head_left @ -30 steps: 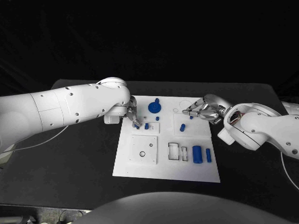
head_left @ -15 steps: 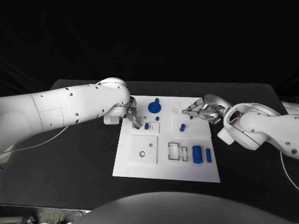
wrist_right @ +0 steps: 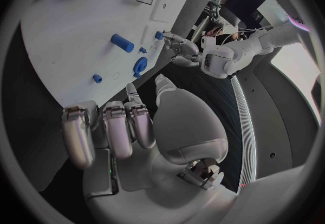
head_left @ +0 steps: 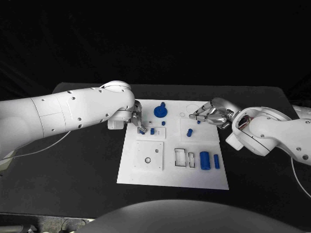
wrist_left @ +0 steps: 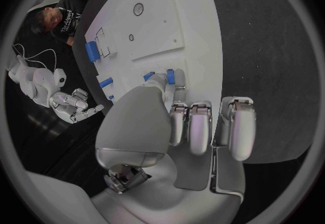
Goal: Assemble the parts on the task board
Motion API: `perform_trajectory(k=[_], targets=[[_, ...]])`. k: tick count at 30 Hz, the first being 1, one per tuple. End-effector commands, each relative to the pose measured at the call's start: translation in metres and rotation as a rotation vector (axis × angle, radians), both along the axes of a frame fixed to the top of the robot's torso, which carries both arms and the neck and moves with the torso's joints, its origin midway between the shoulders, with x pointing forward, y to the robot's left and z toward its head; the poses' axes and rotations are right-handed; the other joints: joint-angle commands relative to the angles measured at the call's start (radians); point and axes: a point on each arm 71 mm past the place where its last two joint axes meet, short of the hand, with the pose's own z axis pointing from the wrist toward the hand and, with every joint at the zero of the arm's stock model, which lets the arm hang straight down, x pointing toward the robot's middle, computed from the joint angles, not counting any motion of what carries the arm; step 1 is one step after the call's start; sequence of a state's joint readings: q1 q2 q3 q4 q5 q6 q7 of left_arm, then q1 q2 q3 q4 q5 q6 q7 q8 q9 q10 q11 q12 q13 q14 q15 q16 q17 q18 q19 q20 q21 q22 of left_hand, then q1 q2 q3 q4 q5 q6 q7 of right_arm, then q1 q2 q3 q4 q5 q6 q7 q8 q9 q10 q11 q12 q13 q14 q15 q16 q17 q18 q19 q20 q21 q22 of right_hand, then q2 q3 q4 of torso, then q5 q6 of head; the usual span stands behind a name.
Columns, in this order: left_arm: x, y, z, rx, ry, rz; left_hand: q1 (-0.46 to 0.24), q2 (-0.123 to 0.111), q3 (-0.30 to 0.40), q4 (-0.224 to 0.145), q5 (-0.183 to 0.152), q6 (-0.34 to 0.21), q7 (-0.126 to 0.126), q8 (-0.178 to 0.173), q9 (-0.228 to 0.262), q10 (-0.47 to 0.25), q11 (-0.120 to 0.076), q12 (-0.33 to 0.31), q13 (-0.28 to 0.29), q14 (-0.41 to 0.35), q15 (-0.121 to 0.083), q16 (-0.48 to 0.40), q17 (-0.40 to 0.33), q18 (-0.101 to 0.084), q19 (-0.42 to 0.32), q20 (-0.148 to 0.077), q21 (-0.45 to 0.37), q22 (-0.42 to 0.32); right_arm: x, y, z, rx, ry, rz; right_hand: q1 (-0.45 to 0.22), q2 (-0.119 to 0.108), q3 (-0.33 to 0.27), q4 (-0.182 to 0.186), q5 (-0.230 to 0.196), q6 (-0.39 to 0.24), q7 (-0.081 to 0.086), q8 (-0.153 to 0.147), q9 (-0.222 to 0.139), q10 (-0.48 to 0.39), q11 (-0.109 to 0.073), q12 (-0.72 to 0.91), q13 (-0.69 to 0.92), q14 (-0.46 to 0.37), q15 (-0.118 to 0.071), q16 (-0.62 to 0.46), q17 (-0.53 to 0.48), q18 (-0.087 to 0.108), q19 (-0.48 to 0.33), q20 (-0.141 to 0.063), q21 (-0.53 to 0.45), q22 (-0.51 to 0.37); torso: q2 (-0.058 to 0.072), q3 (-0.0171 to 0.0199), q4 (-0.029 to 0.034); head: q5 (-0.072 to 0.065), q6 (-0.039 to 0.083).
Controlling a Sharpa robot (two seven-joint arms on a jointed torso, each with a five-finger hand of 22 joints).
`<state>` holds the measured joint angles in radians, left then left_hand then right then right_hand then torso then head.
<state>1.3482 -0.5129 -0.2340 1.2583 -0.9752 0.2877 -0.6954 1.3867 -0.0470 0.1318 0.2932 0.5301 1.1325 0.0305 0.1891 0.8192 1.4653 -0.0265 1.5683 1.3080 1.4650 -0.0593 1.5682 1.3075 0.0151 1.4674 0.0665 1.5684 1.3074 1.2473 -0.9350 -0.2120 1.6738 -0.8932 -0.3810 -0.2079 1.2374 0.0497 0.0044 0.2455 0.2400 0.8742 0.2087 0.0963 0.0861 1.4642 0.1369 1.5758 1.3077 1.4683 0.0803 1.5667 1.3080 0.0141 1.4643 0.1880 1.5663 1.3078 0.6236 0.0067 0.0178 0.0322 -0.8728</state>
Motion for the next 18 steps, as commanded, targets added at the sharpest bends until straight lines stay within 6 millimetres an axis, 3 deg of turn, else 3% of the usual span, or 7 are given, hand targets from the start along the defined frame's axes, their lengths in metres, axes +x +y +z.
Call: perform_trajectory(k=[1,18], targets=[[-0.0021,0.0042,-0.0035,0.058,0.024,0.022,0.0,0.009,0.006,-0.001,0.002,0.003,-0.006,0.006,0.0,0.105,-0.003,0.002,0.263,0.106,-0.004,0.003,0.263,-0.015,0.103,-0.002,0.002,0.263,-0.0004,0.001,-0.0001,-0.006,-0.004,0.013,0.002,0.004,-0.003,-0.003,0.006,-0.002,0.005,0.005,-0.001,0.107,0.008,-0.005,0.263,0.102,0.008,0.004,0.263,-0.014,0.106,0.008,0.004,0.263,0.0,0.0005,-0.0005,-0.001,0.0],[-0.0009,0.0051,-0.0043,0.06,0.039,0.017,-0.004,0.002,0.007,-0.001,-0.002,0.003,-0.006,0.006,0.001,0.105,-0.003,0.002,0.263,0.106,-0.003,0.003,0.263,-0.015,0.103,-0.001,0.002,0.263,-0.0005,0.0005,-0.0001,-0.006,-0.004,0.013,0.003,0.004,-0.003,-0.003,0.006,-0.002,0.005,0.005,-0.002,0.107,0.008,-0.005,0.263,0.102,0.008,0.004,0.263,-0.014,0.106,0.008,0.004,0.263,-0.001,0.0009,-0.0004,-0.002,0.0]])
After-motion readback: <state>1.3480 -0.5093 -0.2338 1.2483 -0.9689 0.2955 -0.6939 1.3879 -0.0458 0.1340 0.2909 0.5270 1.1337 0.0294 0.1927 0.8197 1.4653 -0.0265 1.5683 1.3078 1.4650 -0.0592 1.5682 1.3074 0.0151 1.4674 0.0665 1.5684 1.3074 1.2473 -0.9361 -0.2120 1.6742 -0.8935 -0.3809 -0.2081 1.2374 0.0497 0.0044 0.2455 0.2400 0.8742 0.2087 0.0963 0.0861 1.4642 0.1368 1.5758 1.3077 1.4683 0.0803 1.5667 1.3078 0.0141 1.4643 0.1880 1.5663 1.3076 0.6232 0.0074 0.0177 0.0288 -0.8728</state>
